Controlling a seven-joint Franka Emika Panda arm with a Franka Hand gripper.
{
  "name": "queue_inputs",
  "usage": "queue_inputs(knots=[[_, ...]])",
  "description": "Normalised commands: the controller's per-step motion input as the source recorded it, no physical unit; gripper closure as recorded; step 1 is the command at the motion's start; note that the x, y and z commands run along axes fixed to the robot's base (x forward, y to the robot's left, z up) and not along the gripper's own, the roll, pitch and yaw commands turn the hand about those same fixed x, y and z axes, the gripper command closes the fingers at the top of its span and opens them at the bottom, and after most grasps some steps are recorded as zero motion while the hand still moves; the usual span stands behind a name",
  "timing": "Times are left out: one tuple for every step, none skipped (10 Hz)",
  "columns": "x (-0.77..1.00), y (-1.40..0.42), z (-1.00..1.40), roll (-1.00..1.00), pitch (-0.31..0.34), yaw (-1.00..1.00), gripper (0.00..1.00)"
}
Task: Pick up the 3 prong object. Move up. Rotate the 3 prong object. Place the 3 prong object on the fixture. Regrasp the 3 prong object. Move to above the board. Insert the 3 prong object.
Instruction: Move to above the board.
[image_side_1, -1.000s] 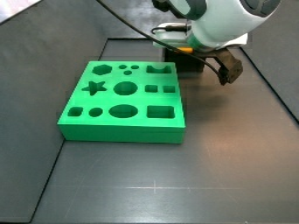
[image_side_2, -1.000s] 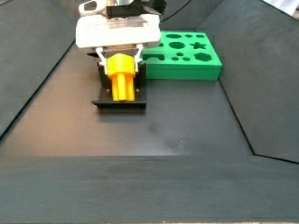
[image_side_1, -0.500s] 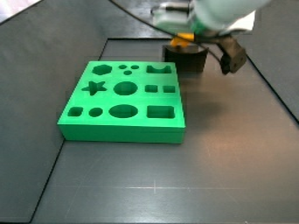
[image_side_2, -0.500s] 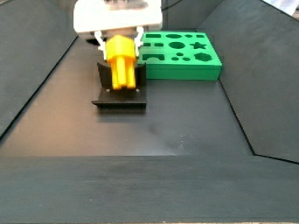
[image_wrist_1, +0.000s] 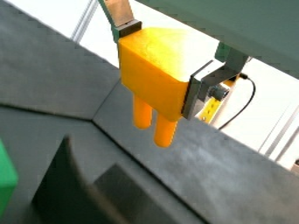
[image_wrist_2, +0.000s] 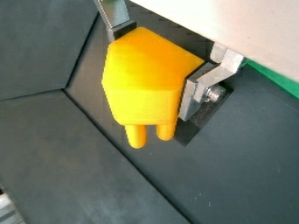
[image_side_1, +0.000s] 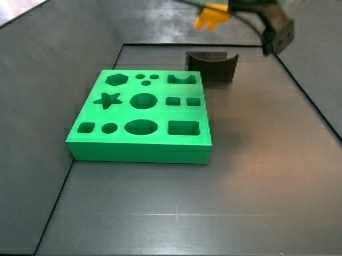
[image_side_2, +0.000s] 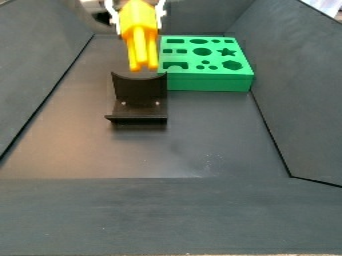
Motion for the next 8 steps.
queue_inputs(knots=[[-0.05, -0.05, 1.0, -0.04, 0.013, 0.1, 1.0], [-0.05, -0.05, 1.0, -0.04, 0.005, 0.09, 1.0], [-0.05, -0.04, 1.0, -0.03, -0.012, 0.06, 1.0], [-0.05, -0.04, 1.0, -0.03, -0.011, 0.05, 1.0], [-0.04, -0.03, 0.83, -0.03, -0.01, 0.03, 1.0], [-0.03, -0.02, 0.65, -0.03, -0.003, 0.02, 1.0], [-0.02, -0.02, 0.41, -0.03, 0.015, 0.01, 1.0], [-0.01, -0.02, 0.29, -0.04, 0.024, 0.0, 1.0]])
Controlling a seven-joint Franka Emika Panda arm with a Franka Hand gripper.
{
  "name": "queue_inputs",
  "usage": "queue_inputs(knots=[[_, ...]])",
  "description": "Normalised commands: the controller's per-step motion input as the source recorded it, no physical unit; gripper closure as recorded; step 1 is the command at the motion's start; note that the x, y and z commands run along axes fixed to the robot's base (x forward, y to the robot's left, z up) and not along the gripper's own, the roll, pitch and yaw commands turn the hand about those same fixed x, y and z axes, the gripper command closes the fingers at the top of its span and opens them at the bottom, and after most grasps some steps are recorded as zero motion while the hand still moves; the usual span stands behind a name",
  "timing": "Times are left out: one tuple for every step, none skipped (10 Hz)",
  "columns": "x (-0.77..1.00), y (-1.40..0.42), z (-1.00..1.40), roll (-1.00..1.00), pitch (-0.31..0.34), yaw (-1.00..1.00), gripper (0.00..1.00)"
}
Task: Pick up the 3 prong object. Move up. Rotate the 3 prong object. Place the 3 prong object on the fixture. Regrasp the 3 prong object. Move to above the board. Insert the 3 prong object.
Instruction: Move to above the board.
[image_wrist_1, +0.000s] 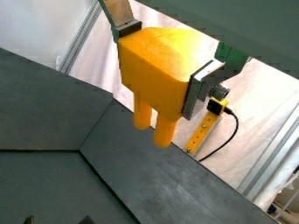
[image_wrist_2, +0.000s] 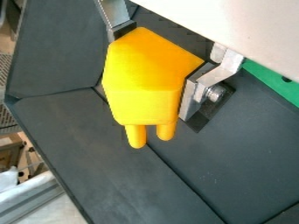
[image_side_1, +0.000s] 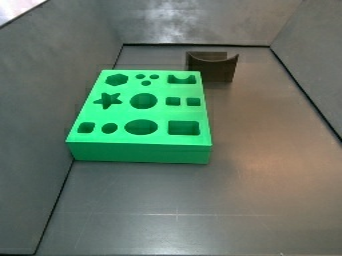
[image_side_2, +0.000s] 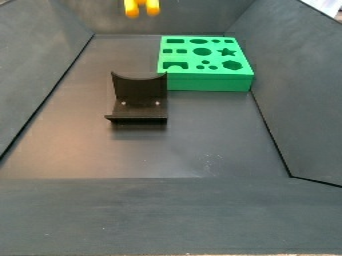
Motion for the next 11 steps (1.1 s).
queue_inputs(knots=[[-0.51, -1.0, 0.29, -1.0, -0.092, -0.05, 1.0], [-0.51, -1.0, 0.28, -1.0, -0.093, -0.05, 1.0], [-0.55, -1.0, 0.31, -1.0, -0.11, -0.06, 1.0], [-0.56, -1.0, 0.3, -1.0, -0.117, -0.07, 1.0], [-0.57, -1.0, 0.3, -1.0, -0.115, -0.08, 1.0], [-0.58, -1.0, 0.31, -1.0, -0.11, -0.09, 1.0], [-0.6, -1.0, 0.31, -1.0, -0.109, -0.09, 1.0], [-0.62, -1.0, 0.31, -1.0, -0.11, -0.1, 1.0], [-0.42, -0.61, 0.19, -1.0, -0.107, -0.1, 1.0], [-0.32, -0.45, 0.13, -1.0, -0.105, -0.11, 1.0], [-0.18, -0.19, 0.06, -1.0, -0.097, -0.1, 1.0]])
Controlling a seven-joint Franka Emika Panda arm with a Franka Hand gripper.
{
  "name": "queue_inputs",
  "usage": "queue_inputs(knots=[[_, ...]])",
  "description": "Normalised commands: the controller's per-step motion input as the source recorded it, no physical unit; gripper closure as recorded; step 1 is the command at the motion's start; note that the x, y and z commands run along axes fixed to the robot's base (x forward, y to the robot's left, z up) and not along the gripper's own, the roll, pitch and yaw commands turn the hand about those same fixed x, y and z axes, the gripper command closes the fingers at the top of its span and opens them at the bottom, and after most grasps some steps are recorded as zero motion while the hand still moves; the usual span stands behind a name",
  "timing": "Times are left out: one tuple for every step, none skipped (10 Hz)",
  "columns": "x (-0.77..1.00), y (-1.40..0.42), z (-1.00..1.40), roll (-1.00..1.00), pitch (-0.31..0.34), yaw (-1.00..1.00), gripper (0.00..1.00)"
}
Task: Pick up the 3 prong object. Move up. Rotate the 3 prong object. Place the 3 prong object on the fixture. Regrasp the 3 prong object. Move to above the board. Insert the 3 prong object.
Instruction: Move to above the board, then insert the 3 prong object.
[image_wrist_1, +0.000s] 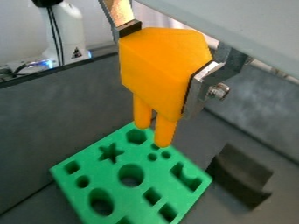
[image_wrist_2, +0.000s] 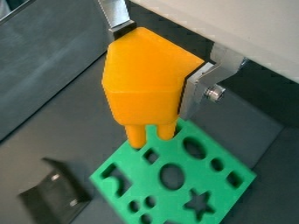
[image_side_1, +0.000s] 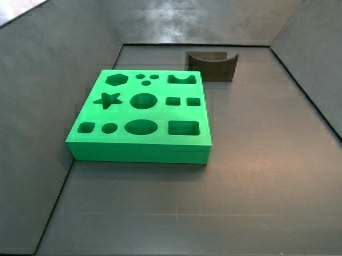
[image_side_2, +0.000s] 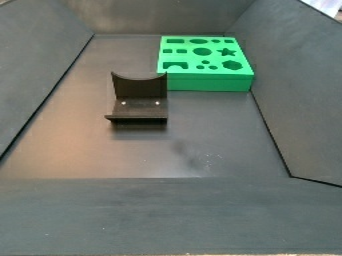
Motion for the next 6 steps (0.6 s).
queue_inputs(knots=[[-0.12, -0.1, 0.04, -0.89, -0.084, -0.09, 1.0], [-0.08, -0.04, 0.02, -0.59, -0.057, -0.05, 1.0], [-0.07, -0.03, 0.01, -0.45, -0.051, -0.04, 1.0], [-0.04, -0.01, 0.0, -0.26, -0.031, -0.02, 1.0], [0.0, 0.01, -0.03, 0.0, 0.01, 0.0, 1.0], [0.0, 0.0, 0.0, 0.01, 0.0, 0.0, 1.0]])
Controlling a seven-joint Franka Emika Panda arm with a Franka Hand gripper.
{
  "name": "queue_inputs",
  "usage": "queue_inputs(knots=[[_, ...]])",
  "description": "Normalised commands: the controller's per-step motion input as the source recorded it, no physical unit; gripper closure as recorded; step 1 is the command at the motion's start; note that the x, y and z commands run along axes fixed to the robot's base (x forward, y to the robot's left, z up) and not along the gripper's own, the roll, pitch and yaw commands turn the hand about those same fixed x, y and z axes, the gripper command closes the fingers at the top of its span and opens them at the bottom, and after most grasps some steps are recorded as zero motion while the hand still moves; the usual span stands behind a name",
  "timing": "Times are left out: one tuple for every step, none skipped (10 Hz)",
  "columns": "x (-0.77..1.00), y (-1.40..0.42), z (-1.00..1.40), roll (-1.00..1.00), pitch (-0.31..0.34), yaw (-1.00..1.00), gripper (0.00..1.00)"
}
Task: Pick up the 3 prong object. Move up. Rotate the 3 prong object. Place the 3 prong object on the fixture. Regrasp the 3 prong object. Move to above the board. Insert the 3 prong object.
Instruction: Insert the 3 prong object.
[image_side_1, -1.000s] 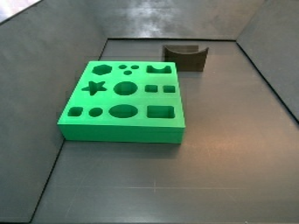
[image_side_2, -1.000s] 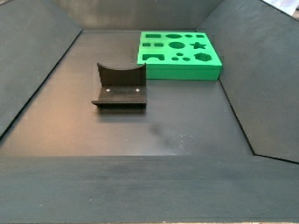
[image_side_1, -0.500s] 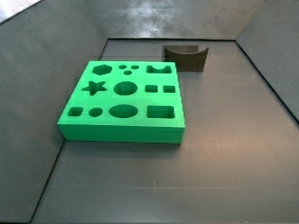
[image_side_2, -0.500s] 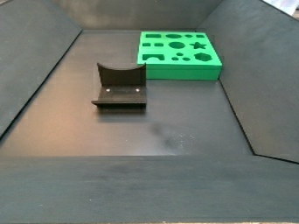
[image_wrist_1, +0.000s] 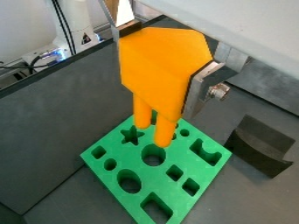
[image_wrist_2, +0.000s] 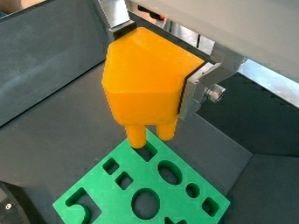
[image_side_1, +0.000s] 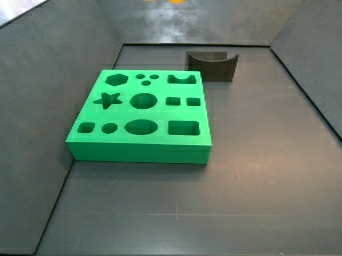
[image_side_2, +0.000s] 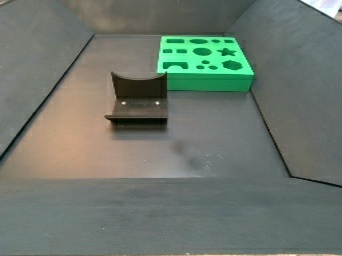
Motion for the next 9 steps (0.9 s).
queue_inputs(knots=[[0.0, 0.0, 0.0, -0.01, 0.0, 0.0, 1.0], [0.07, 0.06, 0.0, -0.03, 0.031, 0.01, 1.0], [0.0, 0.0, -0.08, 0.0, -0.016, 0.0, 1.0], [0.1, 0.28, -0.4, 0.1, 0.107, -0.69, 1.0], [0.09, 0.22, -0.49, 0.09, 0.103, -0.8, 1.0], [0.0, 0.25, -0.51, 0.04, 0.031, -0.8, 1.0], [0.0, 0.27, -0.48, 0.0, 0.0, -0.8, 1.0], [-0.02, 0.28, -0.47, 0.0, 0.0, -0.79, 1.0], [-0.02, 0.31, -0.45, 0.0, 0.0, -0.75, 1.0]])
